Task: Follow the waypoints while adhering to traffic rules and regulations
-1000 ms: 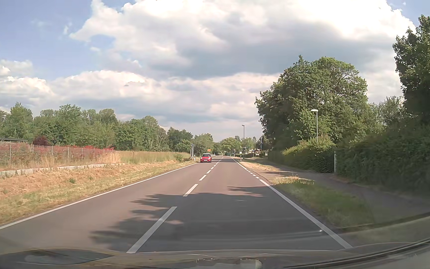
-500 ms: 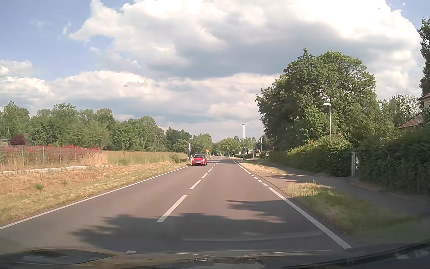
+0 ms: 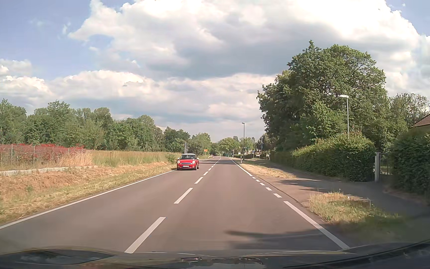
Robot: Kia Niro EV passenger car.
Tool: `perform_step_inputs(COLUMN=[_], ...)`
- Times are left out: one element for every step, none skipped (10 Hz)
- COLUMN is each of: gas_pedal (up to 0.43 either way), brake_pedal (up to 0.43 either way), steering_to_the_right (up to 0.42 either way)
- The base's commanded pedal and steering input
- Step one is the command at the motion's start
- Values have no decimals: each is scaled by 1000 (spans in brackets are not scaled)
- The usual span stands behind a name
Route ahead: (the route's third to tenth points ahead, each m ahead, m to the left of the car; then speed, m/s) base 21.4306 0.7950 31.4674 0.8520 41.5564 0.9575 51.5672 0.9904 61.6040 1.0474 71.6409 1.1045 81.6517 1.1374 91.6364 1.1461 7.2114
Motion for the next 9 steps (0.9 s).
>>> perform_step_inputs(gas_pedal=[79,79,79,79,79,79,79,79,79], brake_pedal=[0,0,0,0,0,0,0,0,0], steering_to_the_right=[5,5,6,6,5,5,5,5,5])
